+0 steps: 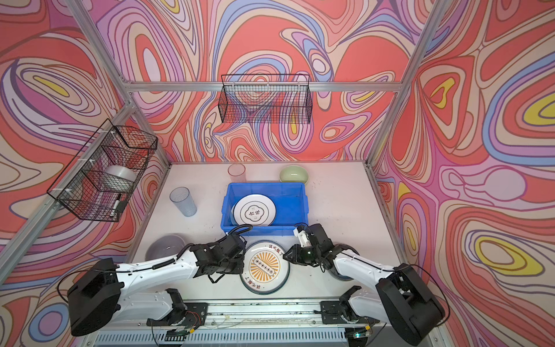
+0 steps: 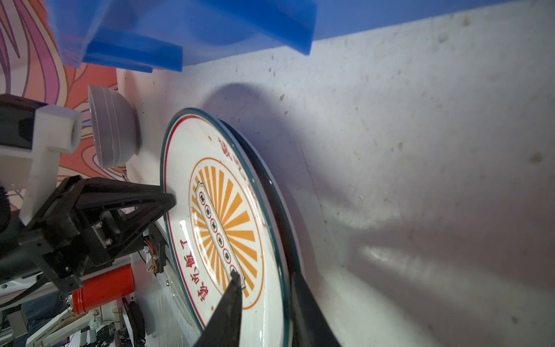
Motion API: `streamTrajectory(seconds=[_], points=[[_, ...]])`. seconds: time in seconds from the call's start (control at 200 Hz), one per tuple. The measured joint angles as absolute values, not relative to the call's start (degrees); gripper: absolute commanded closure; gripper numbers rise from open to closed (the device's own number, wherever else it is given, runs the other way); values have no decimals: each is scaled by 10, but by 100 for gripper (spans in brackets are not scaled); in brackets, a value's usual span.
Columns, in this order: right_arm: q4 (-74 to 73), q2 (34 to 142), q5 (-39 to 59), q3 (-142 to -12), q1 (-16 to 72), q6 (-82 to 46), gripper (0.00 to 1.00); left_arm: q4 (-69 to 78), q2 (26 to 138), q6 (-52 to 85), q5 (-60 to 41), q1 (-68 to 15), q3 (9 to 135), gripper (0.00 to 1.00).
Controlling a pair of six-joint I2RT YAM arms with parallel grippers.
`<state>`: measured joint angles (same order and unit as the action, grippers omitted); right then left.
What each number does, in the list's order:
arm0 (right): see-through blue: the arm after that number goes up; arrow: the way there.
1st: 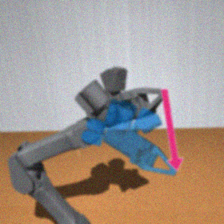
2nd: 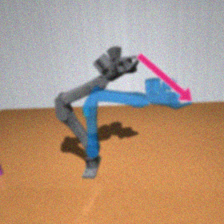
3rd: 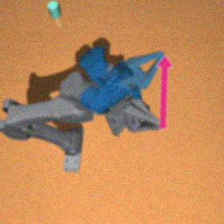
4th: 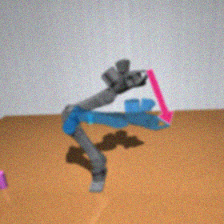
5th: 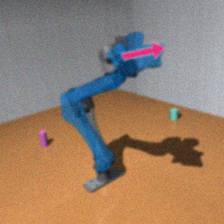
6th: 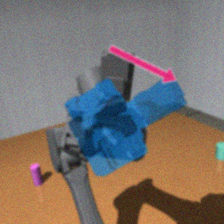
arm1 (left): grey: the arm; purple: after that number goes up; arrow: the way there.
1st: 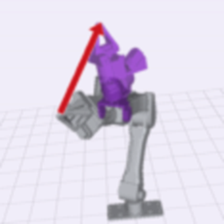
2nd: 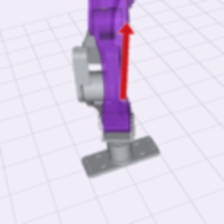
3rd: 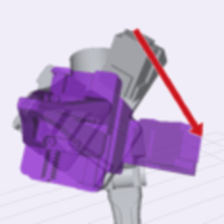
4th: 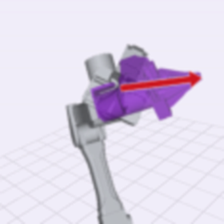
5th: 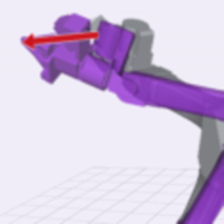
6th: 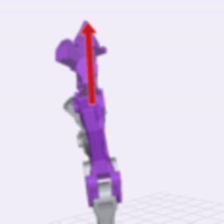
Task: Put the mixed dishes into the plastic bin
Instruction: 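Grip the orange sunburst plate's rim with the right gripper while left steadies stack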
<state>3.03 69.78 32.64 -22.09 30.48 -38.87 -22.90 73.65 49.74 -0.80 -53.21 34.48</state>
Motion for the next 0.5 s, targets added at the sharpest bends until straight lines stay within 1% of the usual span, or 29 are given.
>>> streamTrajectory(seconds=[0.376, 0.501], points=[[40, 716, 331, -222, 318, -385, 72, -207, 764, 489, 2, -531, 363, 82], [52, 719, 330, -222, 319, -387, 74, -195, 777, 480, 0, -531, 372, 82]])
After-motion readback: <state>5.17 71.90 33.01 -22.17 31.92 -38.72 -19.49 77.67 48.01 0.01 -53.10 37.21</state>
